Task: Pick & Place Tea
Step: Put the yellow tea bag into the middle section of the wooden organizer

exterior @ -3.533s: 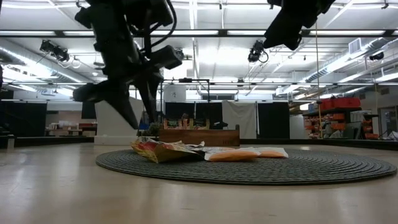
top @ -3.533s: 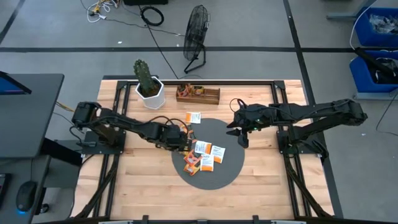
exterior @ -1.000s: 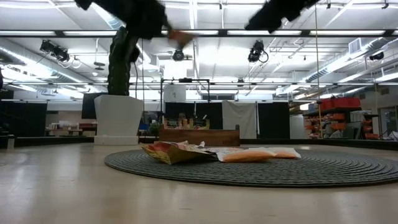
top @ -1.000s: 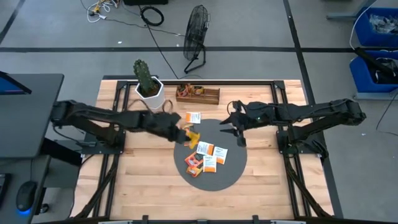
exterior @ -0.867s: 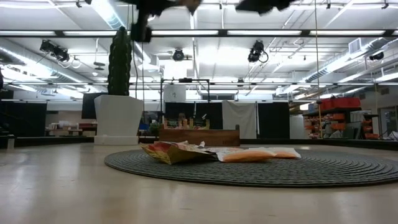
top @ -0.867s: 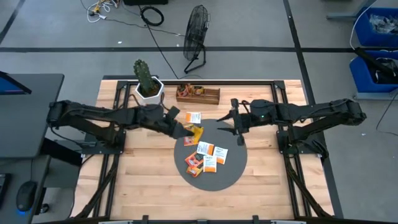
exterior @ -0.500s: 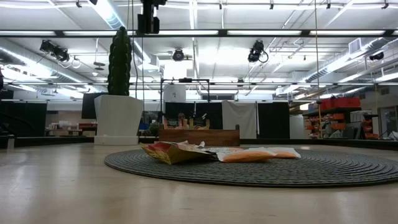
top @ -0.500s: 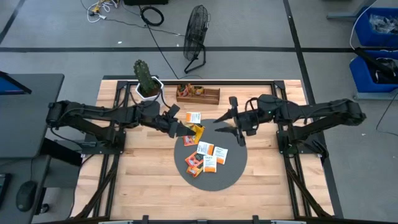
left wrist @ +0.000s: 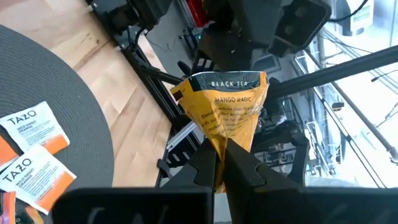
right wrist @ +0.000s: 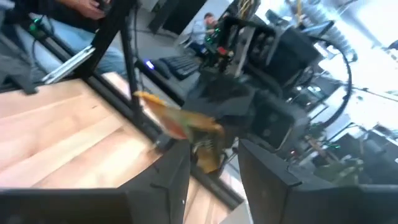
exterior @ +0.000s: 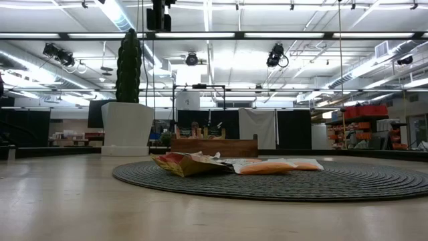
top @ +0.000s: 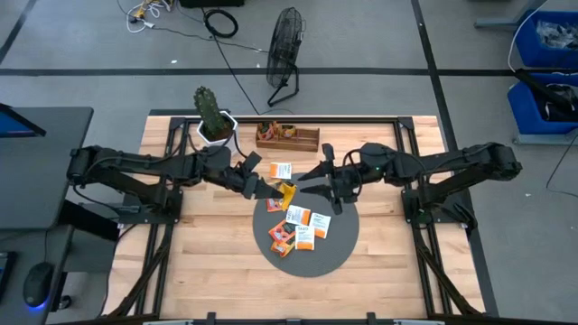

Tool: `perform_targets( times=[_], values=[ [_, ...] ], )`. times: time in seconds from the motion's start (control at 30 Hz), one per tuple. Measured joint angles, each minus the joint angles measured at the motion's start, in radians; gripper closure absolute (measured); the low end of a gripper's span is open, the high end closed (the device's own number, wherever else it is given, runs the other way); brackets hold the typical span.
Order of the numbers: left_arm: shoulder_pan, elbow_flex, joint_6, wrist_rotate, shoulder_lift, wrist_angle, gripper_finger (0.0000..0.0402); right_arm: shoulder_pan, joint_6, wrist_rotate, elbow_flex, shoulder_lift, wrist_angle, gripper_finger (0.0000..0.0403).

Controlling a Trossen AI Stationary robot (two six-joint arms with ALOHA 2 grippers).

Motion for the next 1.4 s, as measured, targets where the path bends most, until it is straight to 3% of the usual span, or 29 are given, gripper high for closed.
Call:
perform_targets(
  times=[0.2,0.4,0.7,0.93,1.13,1.4],
  values=[
    [0.000,0.000,0.028,0.030,0.000,0.064,0.0388,-0.017,0.001,-0.097,0.000,0.003,0.018,0.0261],
    [-0.002,0.000,0.019,0.103,0.000,0.140,0.0390,-0.017,0.007,-0.107,0.000,0.007,0.064,0.0261],
    [-0.003,0.000,-0.030,0.116,0.050,0.178,0.0389,-0.020,0.054,-0.144,0.008,0.044,0.131,0.0261],
    [-0.004,0.000,-0.054,0.184,0.118,0.254,0.0391,-0.022,0.078,-0.207,0.127,0.108,-0.033,0.0261],
    [-0.003,0.000,-0.027,0.196,0.118,0.262,0.0389,-0.026,0.080,-0.236,0.146,0.101,-0.197,0.0261],
    [-0.003,0.000,-0.024,0.201,0.116,0.291,0.0388,-0.032,0.110,-0.271,0.145,0.100,-0.198,0.0261]
  ],
)
